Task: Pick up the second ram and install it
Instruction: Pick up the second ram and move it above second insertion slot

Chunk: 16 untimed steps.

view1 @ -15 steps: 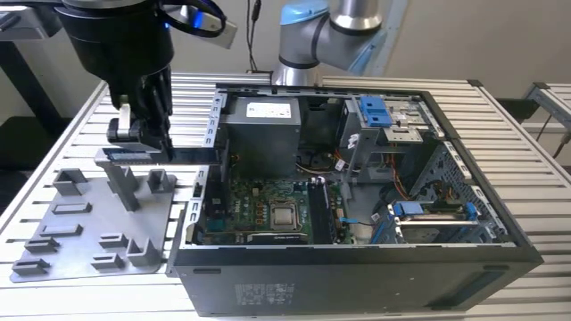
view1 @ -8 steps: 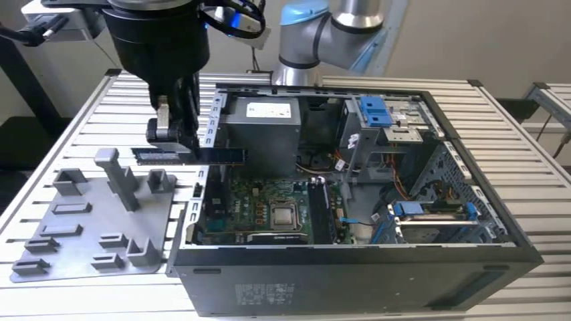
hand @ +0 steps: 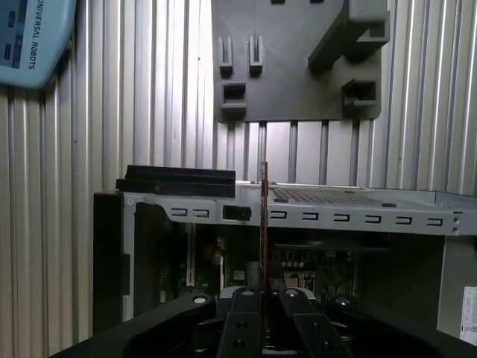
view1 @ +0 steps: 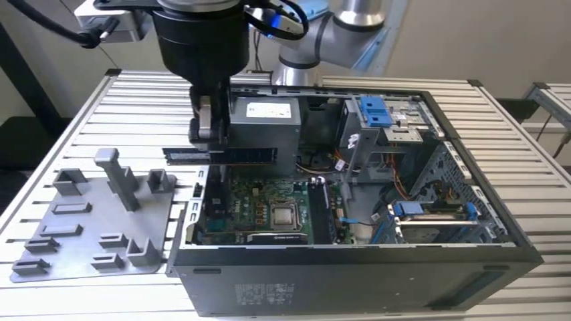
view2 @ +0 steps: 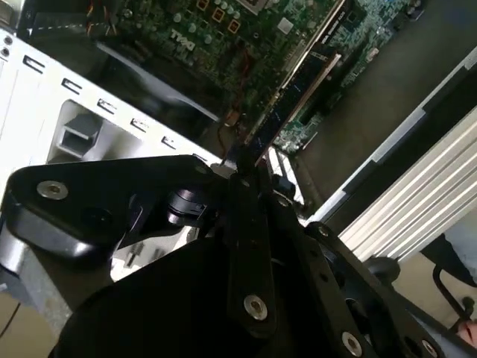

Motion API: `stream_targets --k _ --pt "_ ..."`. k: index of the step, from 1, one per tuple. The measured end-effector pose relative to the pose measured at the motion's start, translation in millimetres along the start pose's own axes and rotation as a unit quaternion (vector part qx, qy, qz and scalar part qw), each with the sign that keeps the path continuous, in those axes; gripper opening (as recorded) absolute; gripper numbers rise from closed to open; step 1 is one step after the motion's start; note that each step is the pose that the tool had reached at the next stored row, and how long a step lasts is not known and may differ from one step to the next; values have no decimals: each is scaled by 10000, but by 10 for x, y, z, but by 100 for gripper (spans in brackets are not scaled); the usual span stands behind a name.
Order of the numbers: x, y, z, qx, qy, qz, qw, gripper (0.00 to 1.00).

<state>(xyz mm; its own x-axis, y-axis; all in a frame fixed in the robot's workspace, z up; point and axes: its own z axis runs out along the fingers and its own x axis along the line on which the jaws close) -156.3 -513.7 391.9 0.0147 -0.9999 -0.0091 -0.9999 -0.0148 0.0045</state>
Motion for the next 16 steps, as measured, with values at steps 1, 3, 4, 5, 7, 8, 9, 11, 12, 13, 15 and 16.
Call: stream_targets --k 1,3,4,5,7,8,9,11,12,13,15,16 --pt "1 -43 0 -1 0 0 10000 14" --pt "2 -129 0 -2 0 -1 10000 14" --pt "3 -173 -1 -2 0 -1 10000 14" --pt "3 -215 -1 -3 0 -1 10000 14" --pt "5 -303 -1 -4 0 -3 10000 14" --pt "5 -345 -2 -4 0 -3 10000 14" --pt "6 -387 -2 -5 0 -3 10000 14" --pt "7 -474 -2 -6 0 -4 10000 14" --pt "8 -518 -2 -6 0 -6 10000 14" --pt "8 -565 -2 -7 0 -5 10000 14" --pt "10 -651 -3 -8 0 -7 10000 14" --pt "10 -699 -3 -8 0 -8 10000 14"
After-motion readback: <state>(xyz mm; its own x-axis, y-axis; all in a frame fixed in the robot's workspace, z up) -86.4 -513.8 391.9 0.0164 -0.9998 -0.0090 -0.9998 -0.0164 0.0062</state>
